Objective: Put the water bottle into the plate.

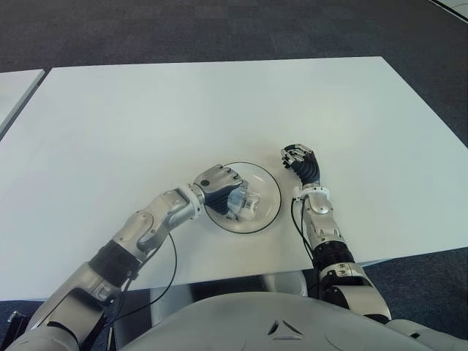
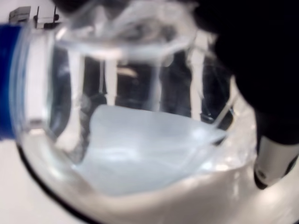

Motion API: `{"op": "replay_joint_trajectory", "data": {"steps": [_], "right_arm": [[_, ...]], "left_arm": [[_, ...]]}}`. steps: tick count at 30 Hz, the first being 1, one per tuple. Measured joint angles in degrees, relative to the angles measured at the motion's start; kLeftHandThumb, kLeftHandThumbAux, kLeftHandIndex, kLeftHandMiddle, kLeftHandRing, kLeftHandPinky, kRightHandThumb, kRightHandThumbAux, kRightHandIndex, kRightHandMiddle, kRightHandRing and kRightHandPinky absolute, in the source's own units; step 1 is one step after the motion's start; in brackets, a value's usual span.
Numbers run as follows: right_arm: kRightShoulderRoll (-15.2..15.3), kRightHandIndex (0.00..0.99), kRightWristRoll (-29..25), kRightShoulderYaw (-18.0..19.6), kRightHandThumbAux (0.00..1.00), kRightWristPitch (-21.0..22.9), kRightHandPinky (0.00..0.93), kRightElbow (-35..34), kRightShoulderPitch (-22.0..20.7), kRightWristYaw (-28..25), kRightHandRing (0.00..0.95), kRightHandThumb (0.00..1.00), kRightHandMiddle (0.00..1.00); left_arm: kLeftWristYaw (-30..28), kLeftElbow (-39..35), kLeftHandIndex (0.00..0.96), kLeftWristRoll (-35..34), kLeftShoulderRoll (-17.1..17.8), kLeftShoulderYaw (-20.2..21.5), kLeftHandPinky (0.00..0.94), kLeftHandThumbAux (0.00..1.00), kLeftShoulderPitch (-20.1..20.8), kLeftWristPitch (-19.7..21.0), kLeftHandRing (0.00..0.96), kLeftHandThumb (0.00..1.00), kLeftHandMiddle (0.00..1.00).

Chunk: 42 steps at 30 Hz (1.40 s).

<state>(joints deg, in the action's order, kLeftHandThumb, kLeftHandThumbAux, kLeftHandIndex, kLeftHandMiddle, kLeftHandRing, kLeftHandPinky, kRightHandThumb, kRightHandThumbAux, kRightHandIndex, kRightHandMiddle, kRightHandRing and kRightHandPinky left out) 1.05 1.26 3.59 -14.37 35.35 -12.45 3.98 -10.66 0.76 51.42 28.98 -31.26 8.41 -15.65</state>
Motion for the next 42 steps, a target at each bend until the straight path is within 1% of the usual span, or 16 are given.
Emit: {"op": "replay_joint_trajectory", "data": {"steps": [5,13,17,21,23,25,26,27,28,29,30,31,33,36,38,42], "right_arm": [[0.05,0.433,0.01,0.0,0.729,-0.04,0.595,0.16,0.06,-0.02,0.609,0.704,0.621],[0.05,0.433,0.14,-0.1,0.729,-0.04,0.589,-0.05,0.24,0.21,0.601,0.704,0.614],[0.05,0.432,0.24,-0.16,0.73,-0.03,0.585,-0.25,0.28,0.35,0.598,0.704,0.61],[0.09,0.432,0.24,-0.25,0.73,0.04,0.585,-0.53,0.44,0.33,0.599,0.704,0.612],[0.1,0.432,0.24,-0.25,0.73,0.17,0.587,-0.63,0.48,0.3,0.6,0.704,0.613],[0.1,0.432,0.24,-0.26,0.73,0.24,0.588,-0.69,0.51,0.3,0.6,0.704,0.614],[0.1,0.432,0.24,-0.26,0.73,0.26,0.589,-0.7,0.51,0.31,0.6,0.704,0.614],[0.1,0.432,0.24,-0.26,0.73,0.3,0.589,-0.7,0.52,0.32,0.6,0.704,0.614],[0.09,0.432,0.24,-0.25,0.73,0.33,0.589,-0.7,0.52,0.33,0.601,0.704,0.614],[0.09,0.432,0.25,-0.25,0.73,0.35,0.589,-0.7,0.51,0.36,0.601,0.704,0.614],[0.08,0.432,0.25,-0.23,0.73,0.39,0.589,-0.7,0.51,0.39,0.601,0.704,0.614],[0.08,0.432,0.24,-0.22,0.73,0.41,0.591,-0.69,0.51,0.44,0.602,0.704,0.614],[0.05,0.432,0.24,-0.22,0.73,0.42,0.592,-0.69,0.5,0.56,0.603,0.704,0.615],[0.0,0.433,0.24,-0.23,0.729,0.42,0.591,-0.69,0.49,0.59,0.603,0.704,0.615],[-0.02,0.432,0.25,-0.24,0.729,0.42,0.585,-0.71,0.47,0.62,0.6,0.704,0.613],[-0.01,0.432,0.24,-0.25,0.729,0.42,0.581,-0.75,0.44,0.67,0.598,0.704,0.611]], "left_arm": [[3.16,3.19,0.406,1.55,-0.87,-0.67,0.784,0.666,1.69,-0.67,0.786,0.855,0.533],[4.87,5.21,0.393,3.52,-1.29,-1.07,0.691,0.667,2.97,0.83,0.727,0.85,0.577],[5.59,4.99,0.427,3.79,-1.3,-1.07,0.631,0.66,2.7,1.45,0.688,0.849,0.505],[5.84,5.1,0.43,3.68,-1.19,-1.07,0.616,0.659,2.62,1.0,0.657,0.845,0.49],[5.85,5.28,0.33,3.63,-1.05,-1.07,0.576,0.631,2.65,0.49,0.622,0.902,0.49],[5.85,5.44,0.275,3.64,-0.87,-1.07,0.518,0.623,2.78,0.07,0.548,0.92,0.485],[5.85,5.5,0.23,3.65,-0.78,-1.09,0.438,0.579,2.87,-0.19,0.441,0.829,0.4],[5.85,5.66,0.213,3.65,-0.71,-1.12,0.409,0.563,2.99,-0.58,0.402,0.796,0.369],[5.86,5.94,0.175,3.67,-0.61,-1.18,0.331,0.558,3.17,-1.03,0.312,0.726,0.293],[5.86,6.15,0.15,3.68,-0.53,-1.24,0.281,0.555,3.35,-1.39,0.254,0.681,0.245],[5.86,6.41,0.138,3.72,-0.41,-1.32,0.259,0.56,3.61,-1.86,0.23,0.655,0.223],[5.87,6.64,0.108,3.75,-0.29,-1.38,0.205,0.594,3.85,-2.29,0.183,0.538,0.179],[5.87,6.91,0.066,3.81,-0.08,-1.51,0.134,0.634,4.29,-2.91,0.123,0.378,0.123],[5.87,7.02,0.038,4.07,0.31,-1.65,0.081,0.651,4.76,-3.56,0.077,0.264,0.08],[5.87,7.02,0.015,4.45,0.53,-1.68,0.033,0.641,4.89,-3.91,0.031,0.13,0.032],[6.76,6.96,0.003,5.08,0.65,-1.64,0.008,0.614,4.88,-4.12,0.008,0.037,0.008]]}}
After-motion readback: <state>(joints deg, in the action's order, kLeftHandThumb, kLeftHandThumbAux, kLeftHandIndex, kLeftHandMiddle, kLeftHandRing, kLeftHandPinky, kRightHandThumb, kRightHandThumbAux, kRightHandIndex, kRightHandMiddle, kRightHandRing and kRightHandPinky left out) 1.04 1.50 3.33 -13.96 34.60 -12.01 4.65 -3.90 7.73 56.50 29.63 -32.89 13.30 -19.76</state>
